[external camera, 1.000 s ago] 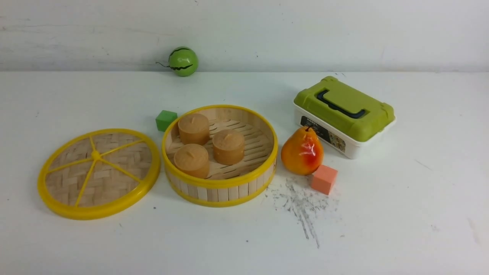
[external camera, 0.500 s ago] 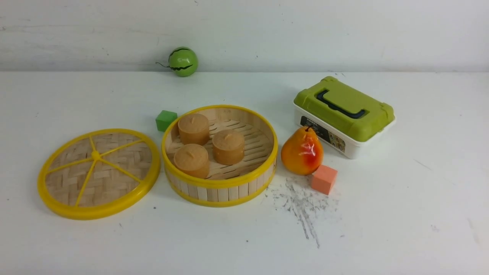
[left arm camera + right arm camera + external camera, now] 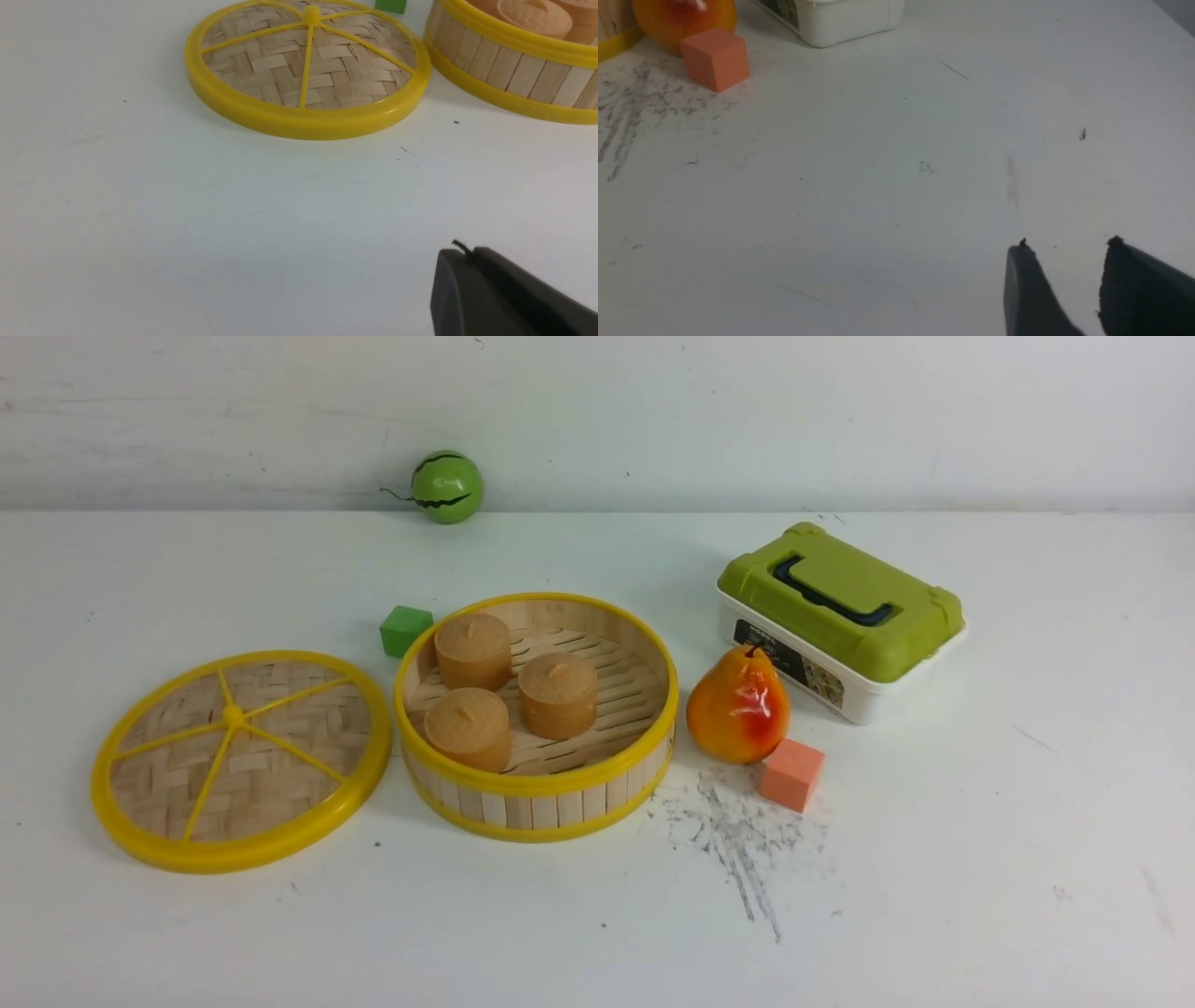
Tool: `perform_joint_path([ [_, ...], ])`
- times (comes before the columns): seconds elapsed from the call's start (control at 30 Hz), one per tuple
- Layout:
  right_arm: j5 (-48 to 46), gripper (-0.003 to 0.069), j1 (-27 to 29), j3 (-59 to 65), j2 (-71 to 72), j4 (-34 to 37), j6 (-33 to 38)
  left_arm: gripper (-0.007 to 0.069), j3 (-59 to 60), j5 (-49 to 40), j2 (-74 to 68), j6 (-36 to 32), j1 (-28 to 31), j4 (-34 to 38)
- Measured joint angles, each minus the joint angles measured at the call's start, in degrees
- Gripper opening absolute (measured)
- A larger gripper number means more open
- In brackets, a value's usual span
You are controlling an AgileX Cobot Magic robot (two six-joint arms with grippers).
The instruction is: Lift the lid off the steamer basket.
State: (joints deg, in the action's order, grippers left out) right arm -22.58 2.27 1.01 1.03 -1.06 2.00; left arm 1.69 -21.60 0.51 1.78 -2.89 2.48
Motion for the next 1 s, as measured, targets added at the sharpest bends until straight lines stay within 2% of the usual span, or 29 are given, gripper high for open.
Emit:
perform_joint_path([
  [1.0, 0.0, 0.0239, 0.0, 0.0, 0.0, 0.0, 0.0, 0.0034, 0.0, -0.2, 0.0, 0.4, 0.0, 0.0],
])
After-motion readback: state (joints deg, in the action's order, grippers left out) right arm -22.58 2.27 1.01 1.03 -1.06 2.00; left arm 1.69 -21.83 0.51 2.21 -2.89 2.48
